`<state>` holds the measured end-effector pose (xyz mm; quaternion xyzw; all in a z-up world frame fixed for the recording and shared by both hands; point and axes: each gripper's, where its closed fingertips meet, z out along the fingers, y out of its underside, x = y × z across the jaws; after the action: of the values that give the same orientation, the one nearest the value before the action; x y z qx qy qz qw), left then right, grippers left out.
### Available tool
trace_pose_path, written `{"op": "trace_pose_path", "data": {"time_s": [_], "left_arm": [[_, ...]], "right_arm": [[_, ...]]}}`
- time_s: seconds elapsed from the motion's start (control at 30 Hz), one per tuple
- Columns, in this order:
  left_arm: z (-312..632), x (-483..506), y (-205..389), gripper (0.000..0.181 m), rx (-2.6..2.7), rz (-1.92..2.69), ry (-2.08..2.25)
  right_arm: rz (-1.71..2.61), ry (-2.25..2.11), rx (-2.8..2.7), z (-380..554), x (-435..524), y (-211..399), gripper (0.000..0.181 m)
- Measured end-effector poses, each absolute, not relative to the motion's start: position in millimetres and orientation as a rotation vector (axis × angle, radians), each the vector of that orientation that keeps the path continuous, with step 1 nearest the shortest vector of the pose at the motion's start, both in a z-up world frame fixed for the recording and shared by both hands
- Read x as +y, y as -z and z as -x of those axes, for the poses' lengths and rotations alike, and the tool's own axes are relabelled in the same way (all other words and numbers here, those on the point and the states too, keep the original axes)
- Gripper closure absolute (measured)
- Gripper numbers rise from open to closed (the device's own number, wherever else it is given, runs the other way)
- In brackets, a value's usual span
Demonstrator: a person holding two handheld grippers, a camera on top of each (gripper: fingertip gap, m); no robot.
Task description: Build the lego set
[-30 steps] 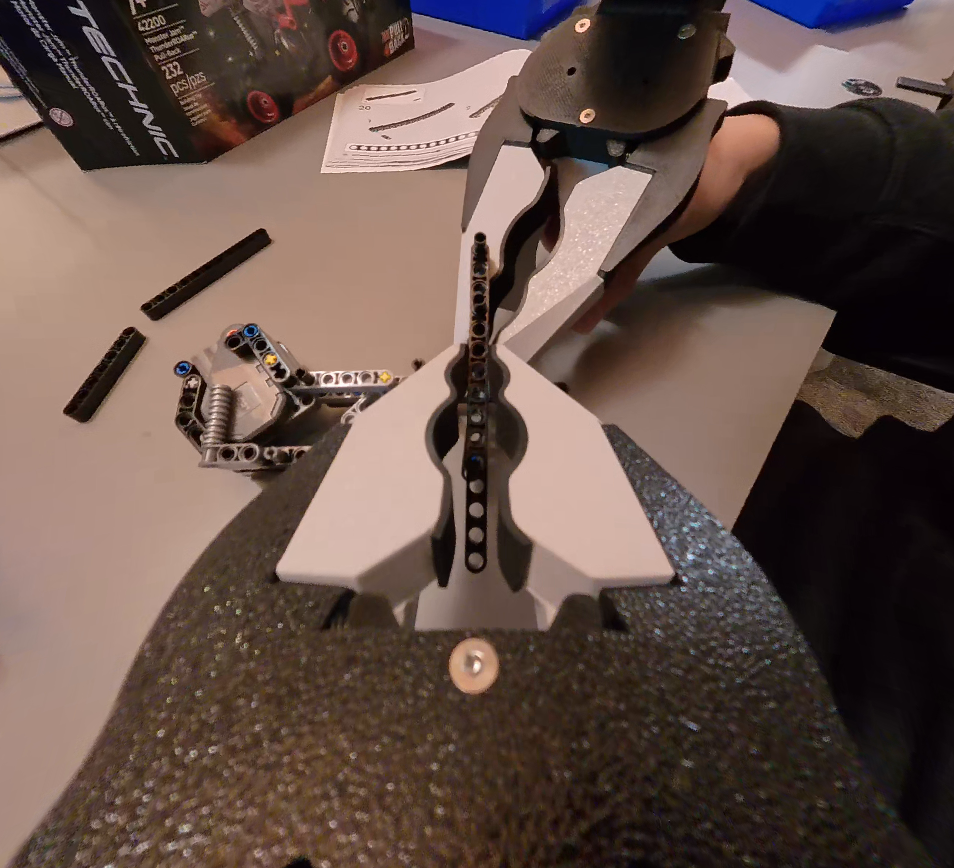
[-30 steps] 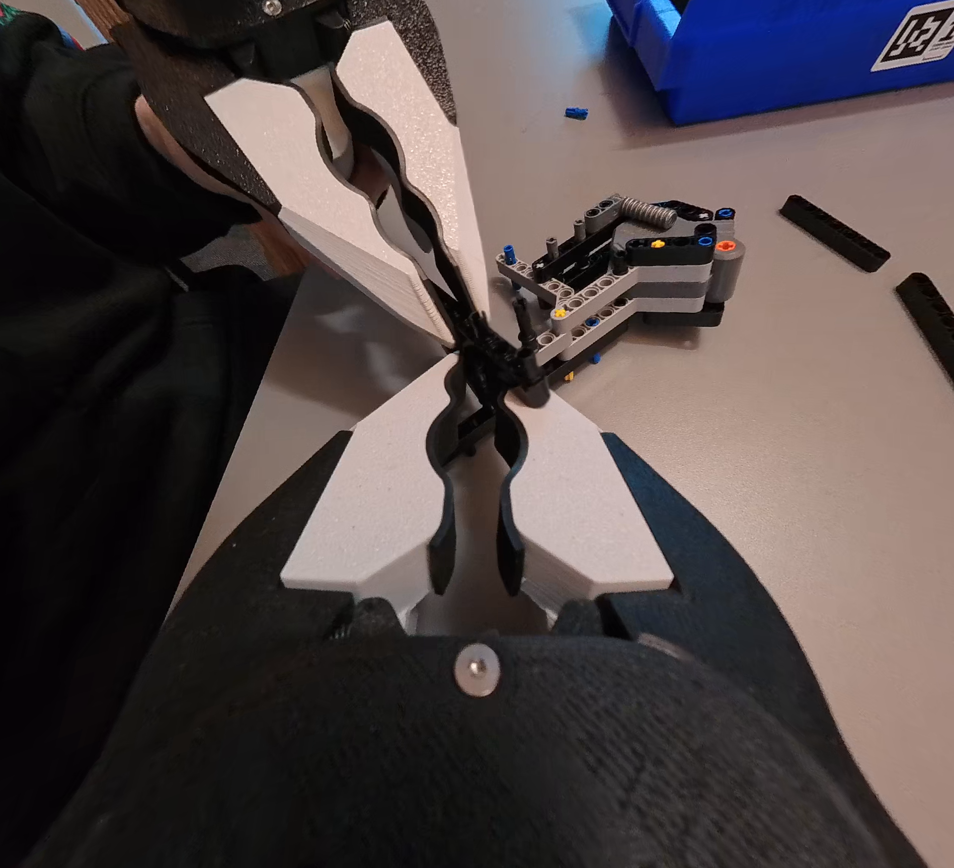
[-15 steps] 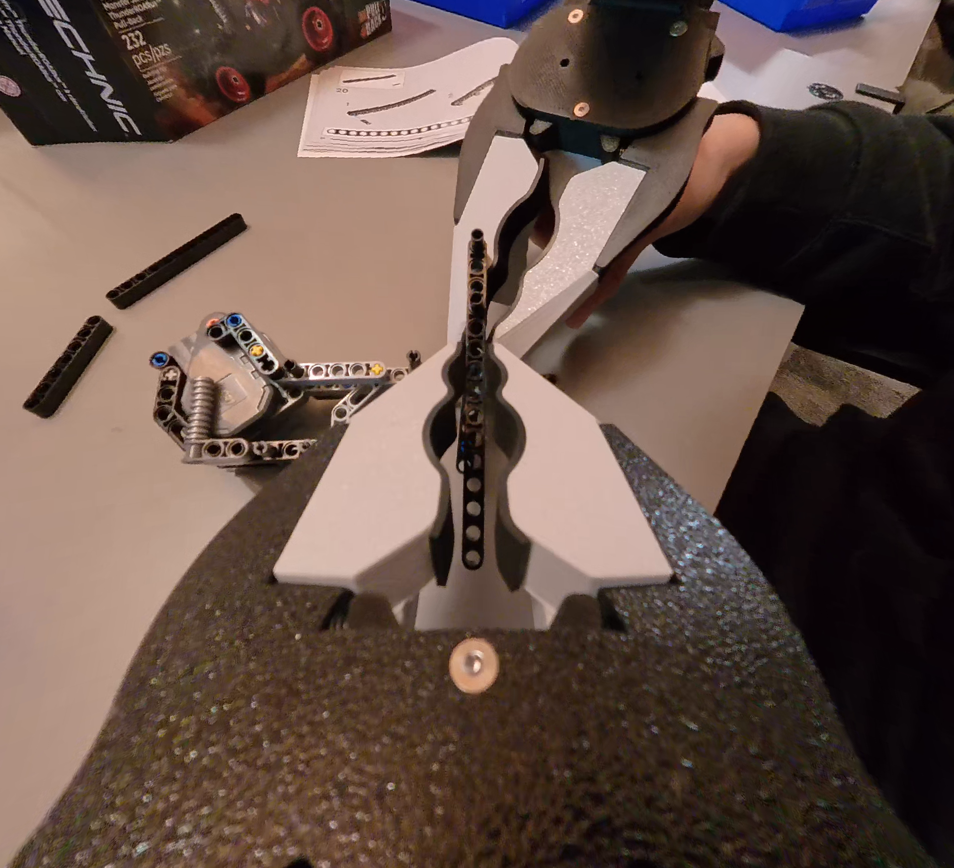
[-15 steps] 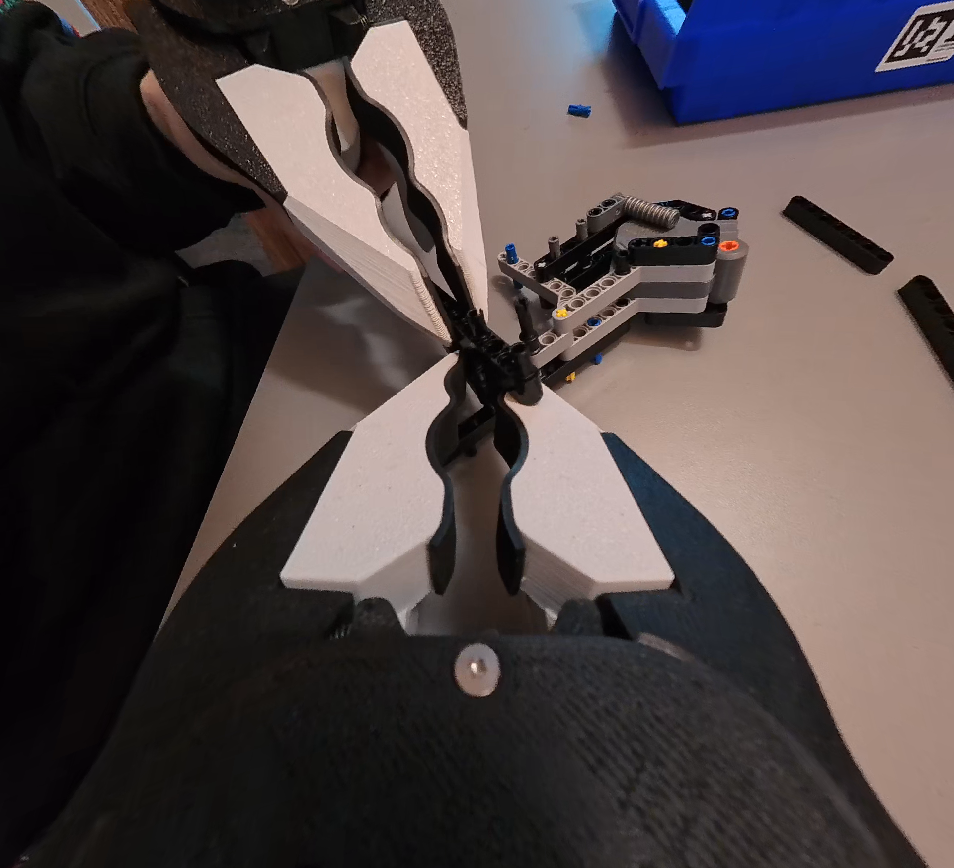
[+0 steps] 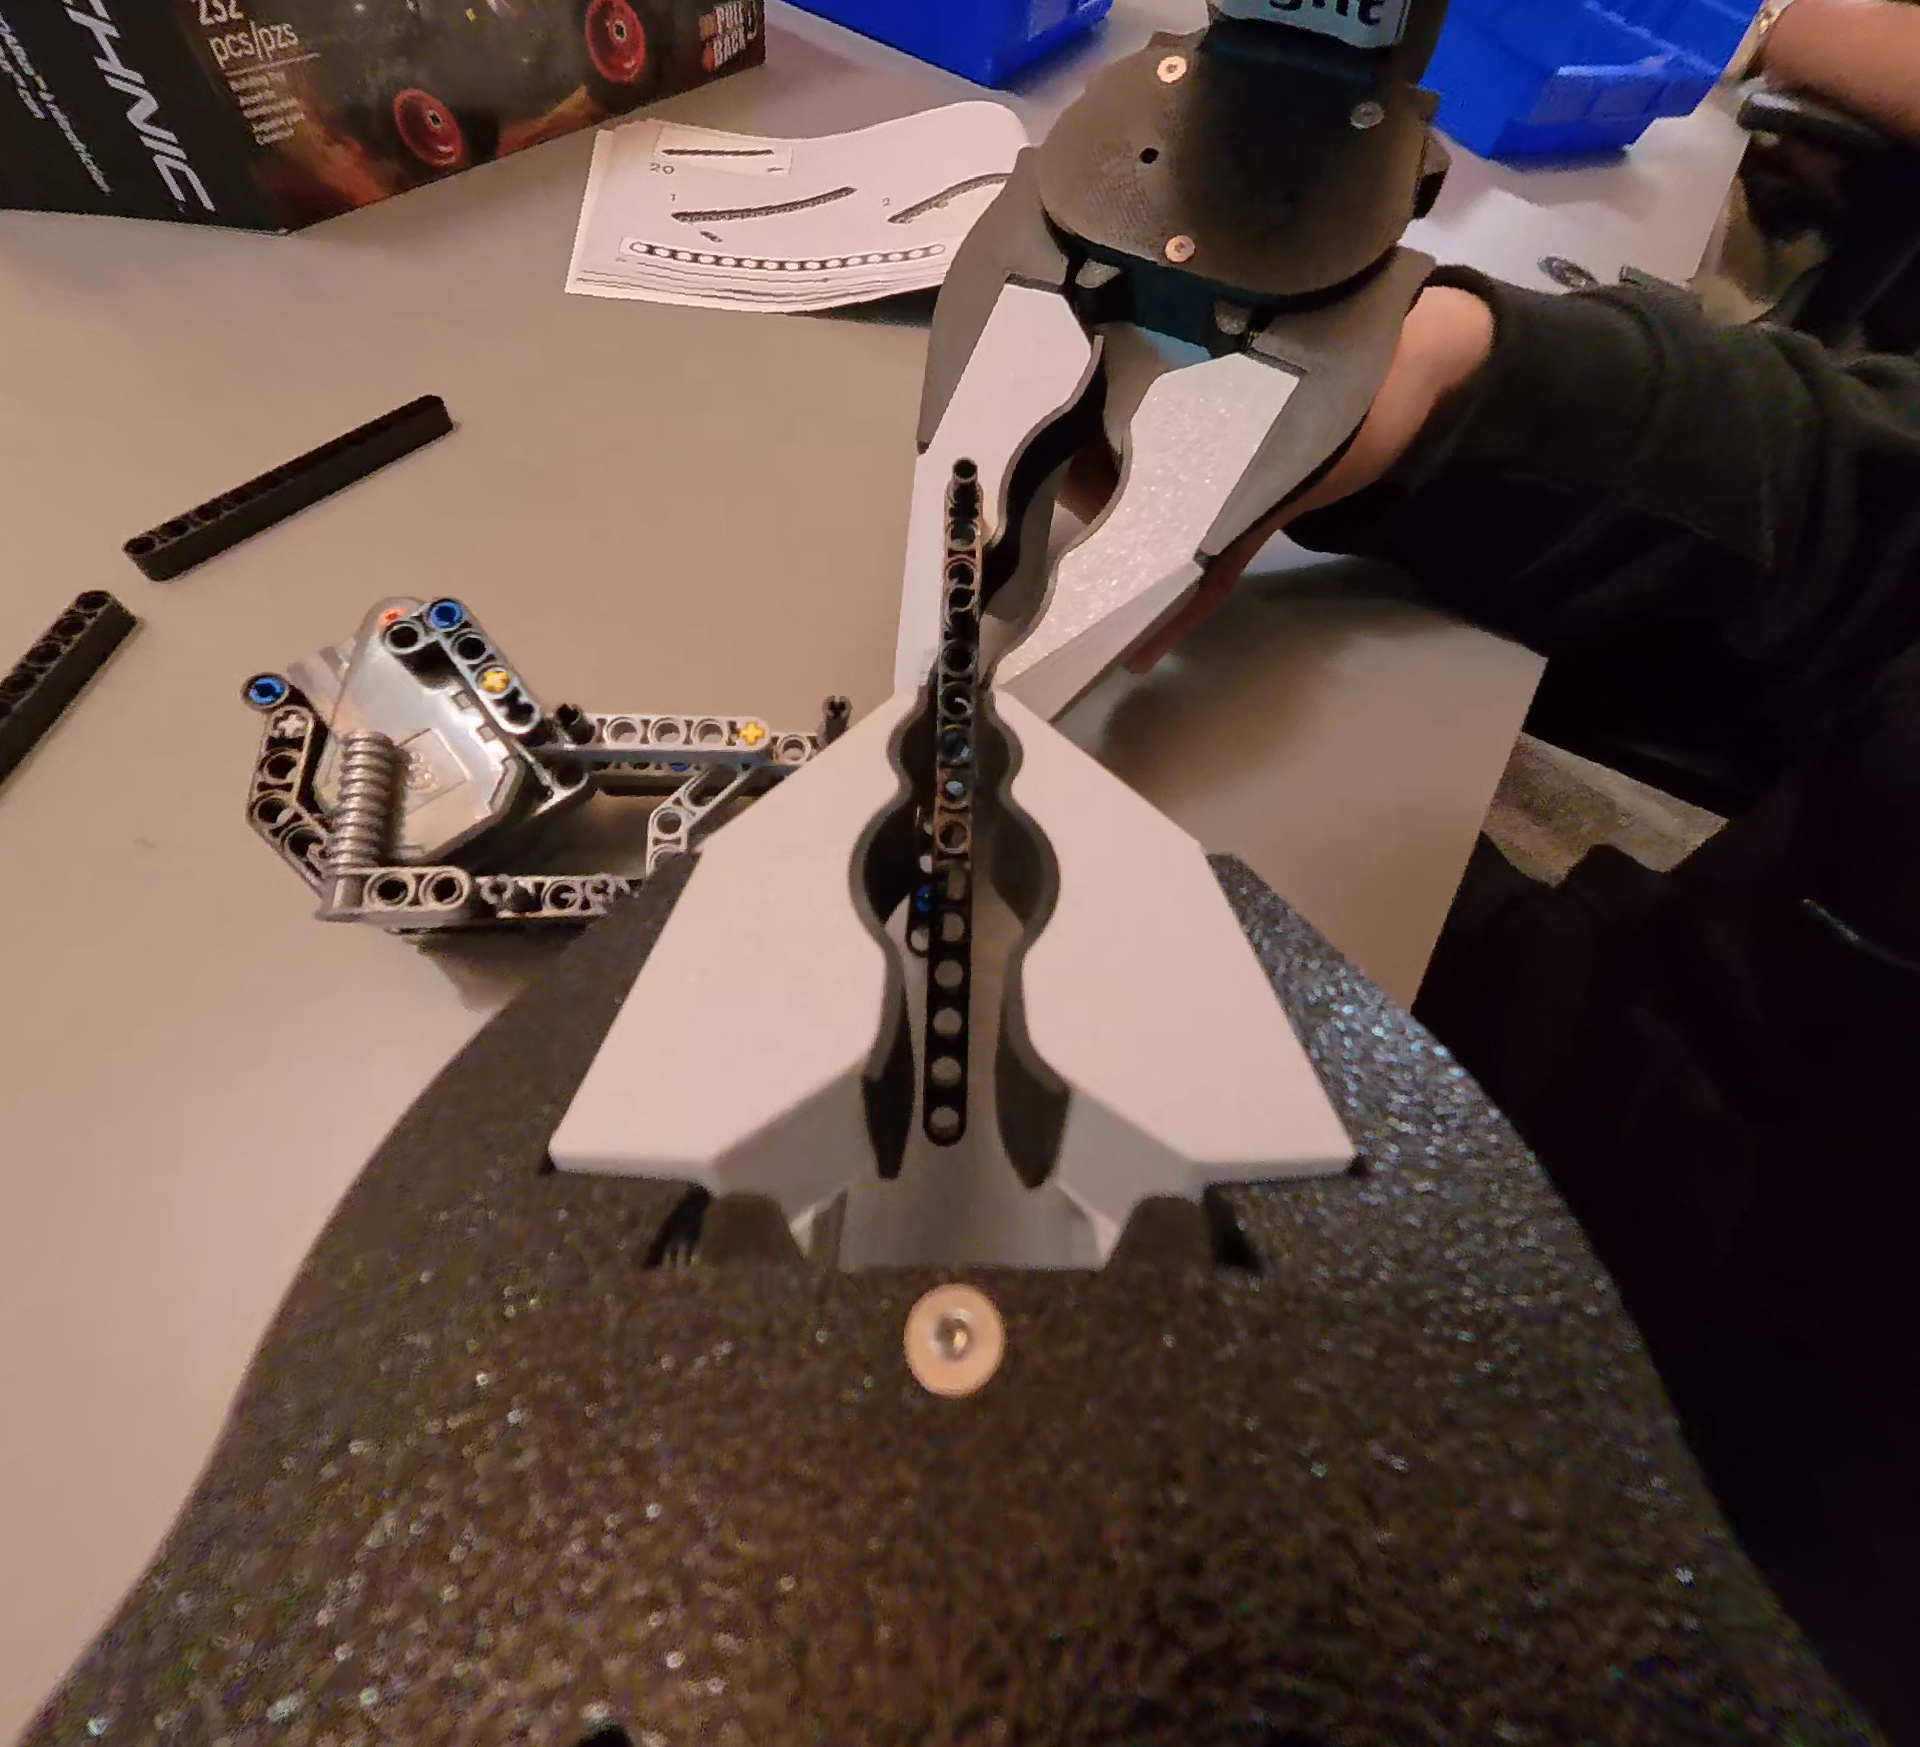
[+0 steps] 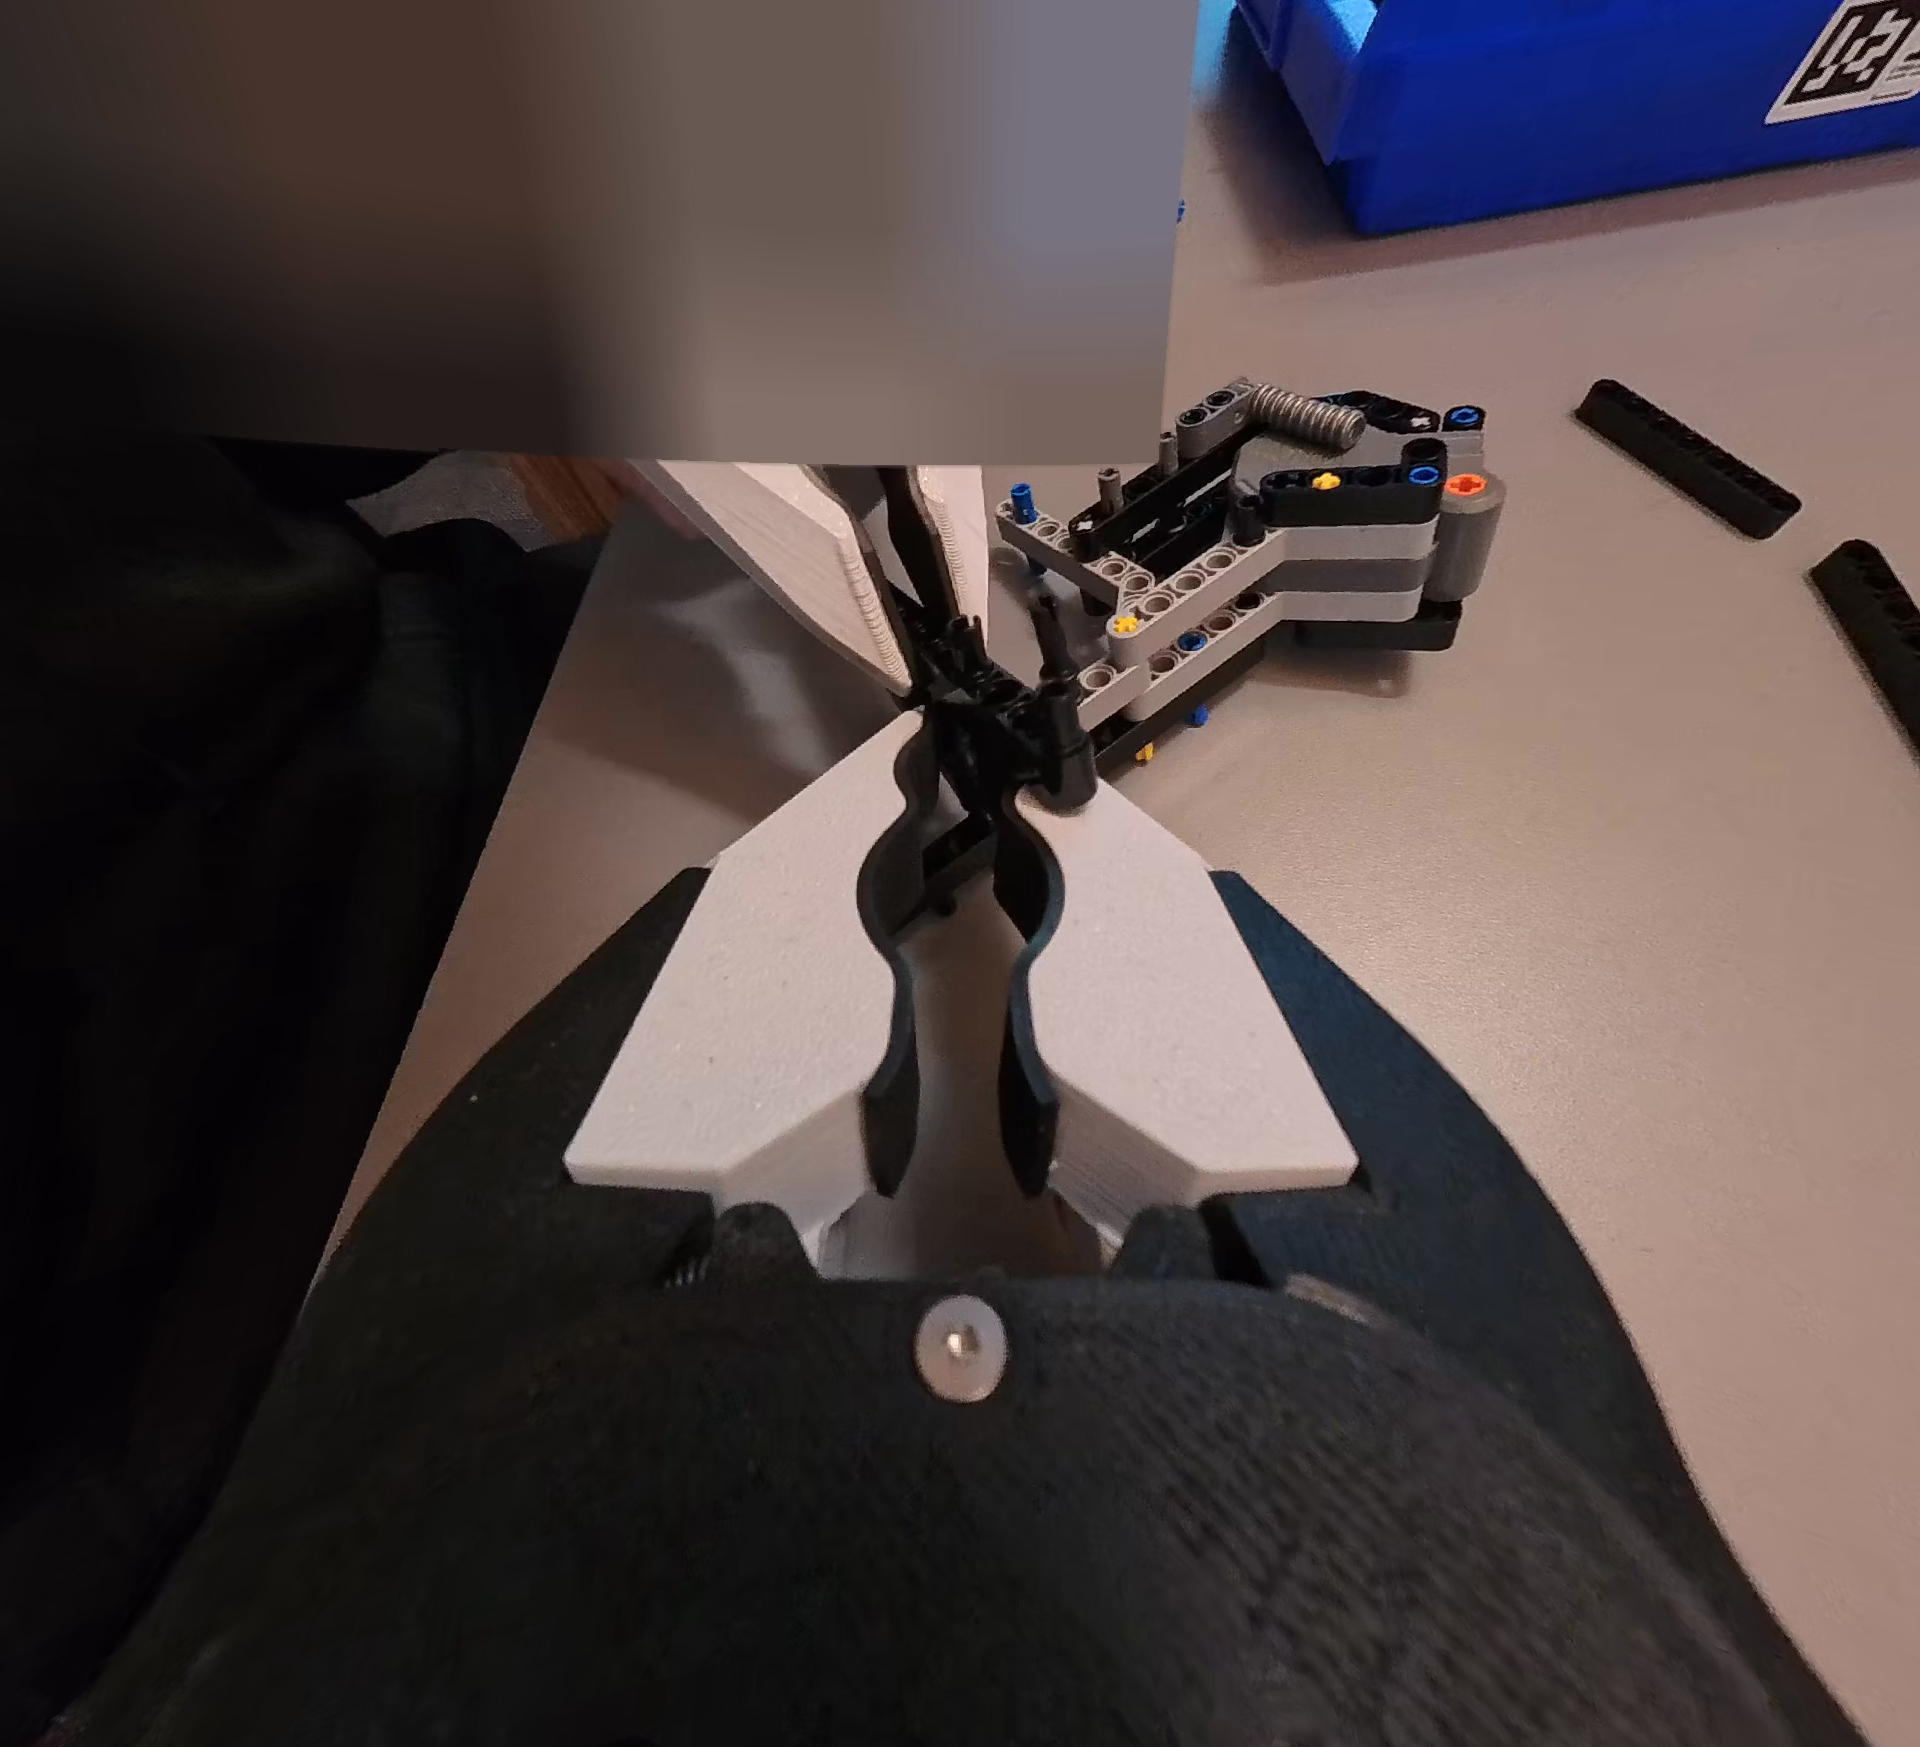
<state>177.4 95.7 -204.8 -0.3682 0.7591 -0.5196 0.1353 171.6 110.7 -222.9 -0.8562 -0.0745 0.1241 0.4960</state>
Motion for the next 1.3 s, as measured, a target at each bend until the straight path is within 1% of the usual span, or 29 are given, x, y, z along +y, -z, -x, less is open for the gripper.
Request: {"op": "trace_pose_path", "data": {"time_s": [0.17, 0.3, 0.43, 0.57, 0.83, 0.97, 1.13, 1.3], "left_arm": [[-177.9, 95.9, 205.2, 0.176, 2.215, 1.058, 1.471], [-179.1, 96.4, 206.3, 0.175, 2.253, 0.958, 1.283], [-179.0, 95.8, 206.3, 0.176, 2.279, 1.080, 1.412], [-178.0, 96.2, 207.7, 0.176, 2.333, 0.947, 1.194], [-178.1, 94.5, 207.3, 0.176, 2.399, 1.081, 1.345], [-179.5, 94.1, 207.4, 0.175, 2.411, 1.031, 1.299], [-177.6, 95.5, 207.3, 0.176, 2.411, 1.059, 1.383], [-177.4, 95.5, 207.7, 0.176, 2.399, 1.050, 1.365]], "right_arm": [[2.075, -0.300, -0.178, -171.9, 110.9, 223.2, 0.177], [2.075, -0.307, -0.169, -172.7, 110.8, 223.2, 0.177], [2.076, -0.305, -0.167, -173.0, 110.9, 223.4, 0.177], [2.077, -0.295, -0.175, -172.5, 110.8, 223.6, 0.177], [2.077, -0.297, -0.172, -172.8, 110.7, 223.7, 0.177], [2.078, -0.294, -0.166, -173.6, 110.9, 223.7, 0.177], [2.080, -0.284, -0.183, -172.1, 111.6, 224.2, 0.177], [2.080, -0.290, -0.182, -171.9, 111.8, 224.2, 0.177]]}}
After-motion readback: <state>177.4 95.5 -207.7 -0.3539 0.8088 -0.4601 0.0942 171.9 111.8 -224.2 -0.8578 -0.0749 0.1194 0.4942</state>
